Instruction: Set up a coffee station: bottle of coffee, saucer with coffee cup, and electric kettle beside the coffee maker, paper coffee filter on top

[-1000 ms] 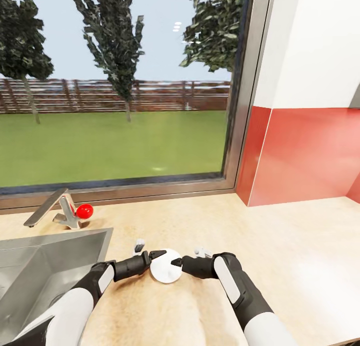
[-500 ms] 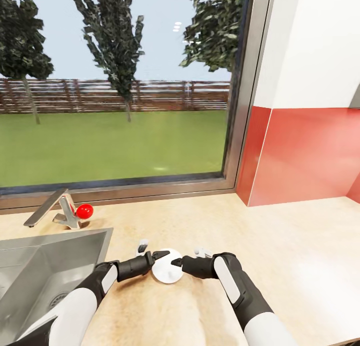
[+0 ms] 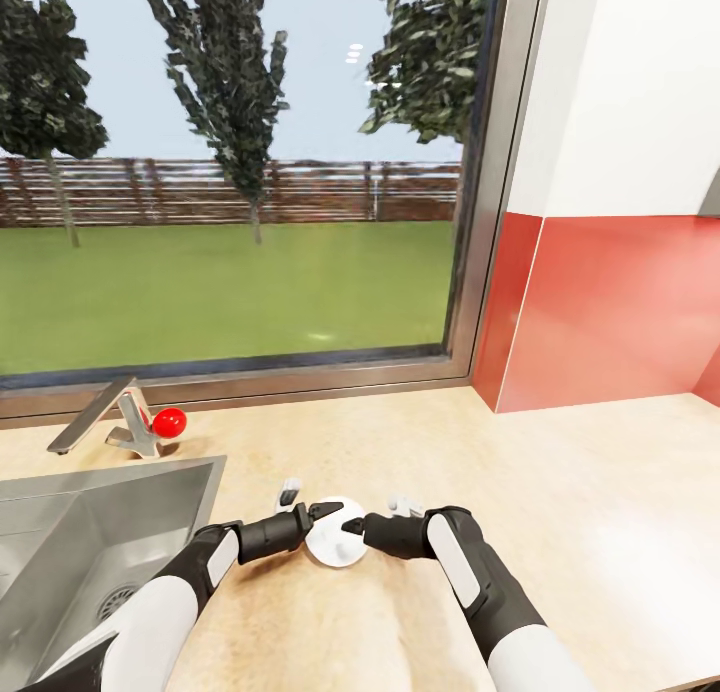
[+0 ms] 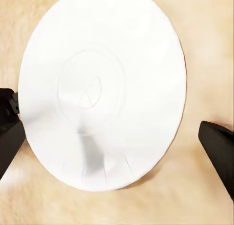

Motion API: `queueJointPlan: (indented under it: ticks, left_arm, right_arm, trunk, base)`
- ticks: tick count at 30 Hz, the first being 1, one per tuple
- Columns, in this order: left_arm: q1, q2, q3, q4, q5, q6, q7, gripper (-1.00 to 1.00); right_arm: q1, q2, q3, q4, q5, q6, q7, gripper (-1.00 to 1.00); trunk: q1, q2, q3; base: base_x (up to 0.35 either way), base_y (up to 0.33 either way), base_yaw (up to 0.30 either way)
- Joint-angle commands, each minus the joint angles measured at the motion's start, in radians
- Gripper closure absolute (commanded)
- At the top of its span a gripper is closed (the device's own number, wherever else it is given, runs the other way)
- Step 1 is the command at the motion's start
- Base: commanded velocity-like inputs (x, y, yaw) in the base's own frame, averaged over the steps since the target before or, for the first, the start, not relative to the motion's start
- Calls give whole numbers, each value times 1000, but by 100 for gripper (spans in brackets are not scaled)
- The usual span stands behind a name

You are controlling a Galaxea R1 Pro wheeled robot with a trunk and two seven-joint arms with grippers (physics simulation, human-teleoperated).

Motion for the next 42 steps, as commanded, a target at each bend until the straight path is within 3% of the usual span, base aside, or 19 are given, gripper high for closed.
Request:
queueJointPlan:
  ticks: [1,14,21,36,37,42]
  left_arm:
    - [-1,-1,8,-2,-10,8,-5,-100]
    - [-1,-8,10,-2,-9,10,-6,-100]
    - [-1,-11,7,-3,40,10,-5,-100]
    - [-1,-11,6,-3,43,11,-5,-100]
    - [-1,-11,5,-3,43,12,-5,100]
    - [-1,-10,3,-3,42,13,-5,100]
  right_arm:
    - [0,0,0,47,14,7,4,-100]
    - [0,0,-1,48,13,7,7,-100]
    - [0,0,-1,47,13,7,7,-100]
    - [0,0,-1,46,13,7,7,-100]
    - [0,0,-1,46,13,7,7,-100]
    - [0,0,-1,46,13,7,7,-100]
  trunk:
    - [1,-2,-3]
    - [1,-2,-3]
    - [1,-2,-3]
    - [1,-2,-3]
    - [1,-2,-3]
    - [1,-2,-3]
  base:
    - [0,0,0]
    - [0,0,0]
    - [0,0,0]
    - [0,0,0]
    - [0,0,0]
    - [0,0,0]
